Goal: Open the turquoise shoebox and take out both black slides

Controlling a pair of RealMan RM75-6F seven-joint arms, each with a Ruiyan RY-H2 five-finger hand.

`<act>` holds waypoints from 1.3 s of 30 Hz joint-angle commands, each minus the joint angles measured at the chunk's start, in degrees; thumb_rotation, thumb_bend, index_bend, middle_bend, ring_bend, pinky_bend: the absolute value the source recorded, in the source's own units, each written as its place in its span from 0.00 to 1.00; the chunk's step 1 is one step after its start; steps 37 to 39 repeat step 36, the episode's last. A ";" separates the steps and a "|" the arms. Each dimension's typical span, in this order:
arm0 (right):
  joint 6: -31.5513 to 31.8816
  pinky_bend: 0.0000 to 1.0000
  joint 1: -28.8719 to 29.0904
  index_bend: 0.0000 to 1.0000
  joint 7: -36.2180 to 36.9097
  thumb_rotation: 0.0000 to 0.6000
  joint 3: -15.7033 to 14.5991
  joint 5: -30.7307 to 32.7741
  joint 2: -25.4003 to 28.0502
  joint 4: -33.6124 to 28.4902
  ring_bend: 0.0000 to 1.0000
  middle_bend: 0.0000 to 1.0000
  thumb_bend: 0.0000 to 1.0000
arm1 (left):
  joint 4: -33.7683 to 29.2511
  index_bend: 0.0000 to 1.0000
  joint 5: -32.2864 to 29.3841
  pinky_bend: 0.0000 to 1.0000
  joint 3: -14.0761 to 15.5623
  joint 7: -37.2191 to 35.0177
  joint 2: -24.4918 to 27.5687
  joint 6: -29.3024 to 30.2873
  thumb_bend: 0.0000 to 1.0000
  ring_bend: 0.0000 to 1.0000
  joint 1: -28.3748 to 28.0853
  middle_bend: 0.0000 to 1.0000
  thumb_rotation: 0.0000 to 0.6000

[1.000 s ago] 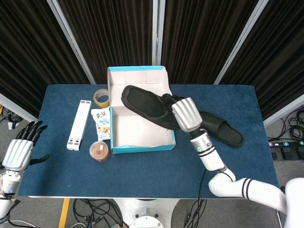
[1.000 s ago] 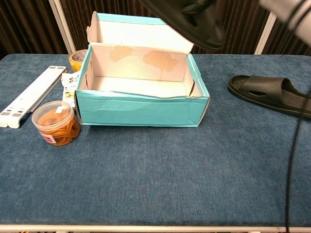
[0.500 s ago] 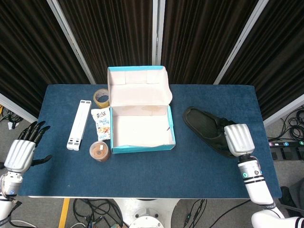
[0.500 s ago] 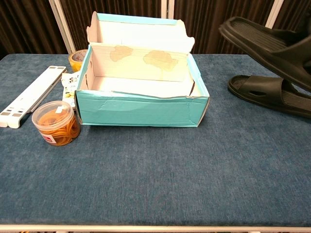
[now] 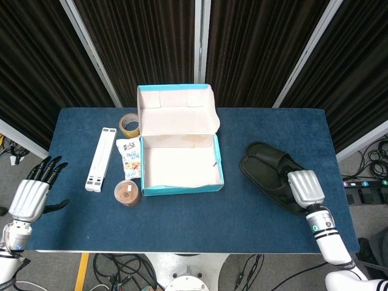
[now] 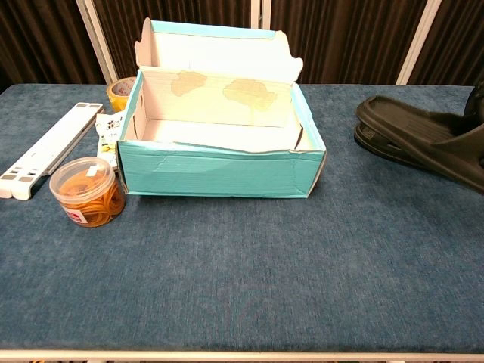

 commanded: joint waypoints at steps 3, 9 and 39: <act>-6.35 0.43 1.94 0.35 -0.72 1.00 -1.00 1.86 1.60 -0.30 0.30 0.38 0.03 | 0.03 0.12 -0.02 0.18 -0.05 0.01 0.07 0.02 0.10 0.00 -0.01 0.05 1.00; -6.66 0.15 2.53 0.05 -0.86 1.00 -0.23 1.59 2.45 -0.72 0.03 0.15 0.00 | 0.39 0.12 -0.33 0.18 0.05 -0.36 0.04 -0.09 0.10 0.00 0.18 0.05 1.00; 10.82 0.00 -6.13 0.00 -1.64 1.00 1.62 -9.82 5.63 4.39 0.00 0.00 0.12 | -1.66 0.12 -2.55 0.18 -1.46 0.53 2.12 0.68 0.10 0.00 0.84 0.05 1.00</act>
